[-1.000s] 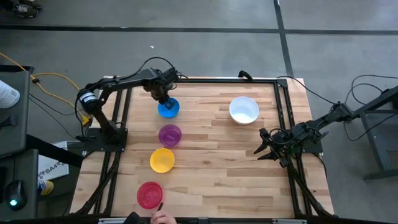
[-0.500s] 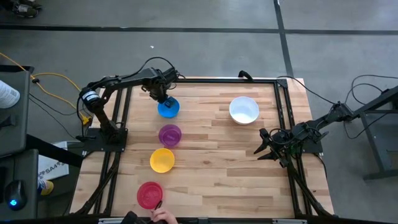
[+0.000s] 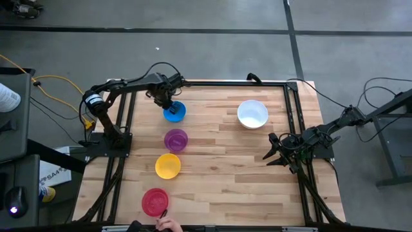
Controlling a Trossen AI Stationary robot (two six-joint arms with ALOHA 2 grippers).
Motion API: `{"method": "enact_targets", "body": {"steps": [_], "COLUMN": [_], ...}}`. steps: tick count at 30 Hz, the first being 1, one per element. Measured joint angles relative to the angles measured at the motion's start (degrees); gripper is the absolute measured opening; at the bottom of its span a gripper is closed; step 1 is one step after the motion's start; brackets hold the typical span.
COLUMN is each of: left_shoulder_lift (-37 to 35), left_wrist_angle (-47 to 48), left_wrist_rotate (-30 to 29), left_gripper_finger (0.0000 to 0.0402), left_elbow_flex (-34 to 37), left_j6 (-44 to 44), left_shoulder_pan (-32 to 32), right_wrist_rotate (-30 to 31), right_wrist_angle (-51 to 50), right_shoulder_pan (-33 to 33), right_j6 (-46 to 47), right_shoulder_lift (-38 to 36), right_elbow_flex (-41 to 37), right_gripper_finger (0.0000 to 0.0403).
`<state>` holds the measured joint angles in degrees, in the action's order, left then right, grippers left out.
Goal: Nest bowls inside each other
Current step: Stack the blue bowl on the white bowl
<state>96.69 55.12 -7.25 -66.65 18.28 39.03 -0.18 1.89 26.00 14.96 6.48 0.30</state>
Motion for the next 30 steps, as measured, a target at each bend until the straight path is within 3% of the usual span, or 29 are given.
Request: {"method": "enact_targets", "body": {"steps": [30], "left_shoulder_lift": [0.02], "left_wrist_angle": [-5.06], "left_wrist_rotate": [1.77], "left_gripper_finger": [0.0048], "left_elbow_flex": [1.94], "left_j6": [-3.38], "left_shoulder_pan": [0.00], "right_wrist_rotate": [0.02], "right_wrist_angle": [0.00], "right_shoulder_pan": [-0.02], "right_j6": [0.00], "right_shoulder_lift": [0.01], "right_elbow_flex": [0.00], "right_gripper_finger": [0.0128]}}
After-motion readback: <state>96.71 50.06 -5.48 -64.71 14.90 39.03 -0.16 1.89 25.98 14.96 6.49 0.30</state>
